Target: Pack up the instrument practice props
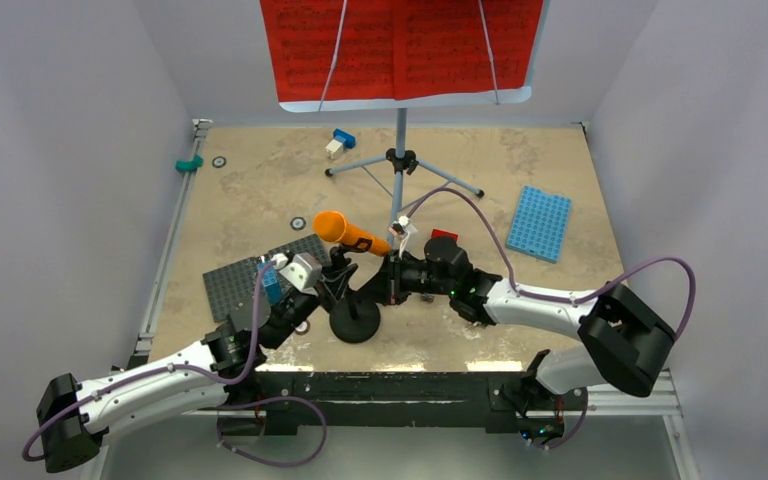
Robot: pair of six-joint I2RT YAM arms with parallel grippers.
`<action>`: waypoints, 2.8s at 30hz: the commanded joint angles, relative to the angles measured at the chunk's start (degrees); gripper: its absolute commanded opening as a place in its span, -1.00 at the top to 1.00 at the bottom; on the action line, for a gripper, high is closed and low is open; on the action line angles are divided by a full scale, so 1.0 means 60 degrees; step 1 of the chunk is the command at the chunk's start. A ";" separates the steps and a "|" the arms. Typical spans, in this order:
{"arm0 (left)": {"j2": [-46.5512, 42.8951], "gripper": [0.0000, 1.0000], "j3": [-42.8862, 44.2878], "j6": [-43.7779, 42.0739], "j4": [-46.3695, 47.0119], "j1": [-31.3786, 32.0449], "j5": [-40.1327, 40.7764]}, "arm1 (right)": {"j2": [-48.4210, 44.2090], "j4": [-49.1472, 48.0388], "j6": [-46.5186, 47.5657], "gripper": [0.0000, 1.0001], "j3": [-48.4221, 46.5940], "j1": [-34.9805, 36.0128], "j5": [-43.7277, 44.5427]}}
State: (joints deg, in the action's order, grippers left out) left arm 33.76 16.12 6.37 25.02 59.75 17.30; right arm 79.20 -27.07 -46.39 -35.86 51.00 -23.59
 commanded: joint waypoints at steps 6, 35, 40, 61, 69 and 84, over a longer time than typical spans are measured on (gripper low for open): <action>-0.0058 1.00 -0.0109 0.0432 0.0054 0.0062 -0.0081 | -0.0601 0.0425 0.2682 1.00 -0.0071 0.0106 0.1082; 0.1106 1.00 -0.0480 0.1293 0.0009 0.0062 -0.0368 | 0.0750 0.0954 0.9993 1.00 0.0179 0.5062 1.2047; 0.0971 1.00 -0.0519 0.1226 -0.0053 0.0062 -0.0257 | -0.0377 0.2227 0.8393 0.68 0.0117 0.5026 1.0487; 0.0747 1.00 -0.0429 0.0755 0.0463 0.0062 0.0135 | -0.4625 0.1862 0.0399 -0.36 0.1475 0.0872 0.1936; 0.1053 1.00 -0.0128 0.0559 0.0655 0.0090 0.0134 | -0.2902 0.0143 -0.1397 -0.36 0.1023 0.0271 0.0043; 0.1301 1.00 -0.0161 0.0441 0.1197 0.0193 0.0442 | -0.0428 -0.2015 -0.3195 -0.33 0.0704 -0.0268 -0.1106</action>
State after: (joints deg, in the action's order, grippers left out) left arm 40.16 15.11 7.44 33.58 60.20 19.77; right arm 75.24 -33.67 -62.46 -28.56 49.52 -27.73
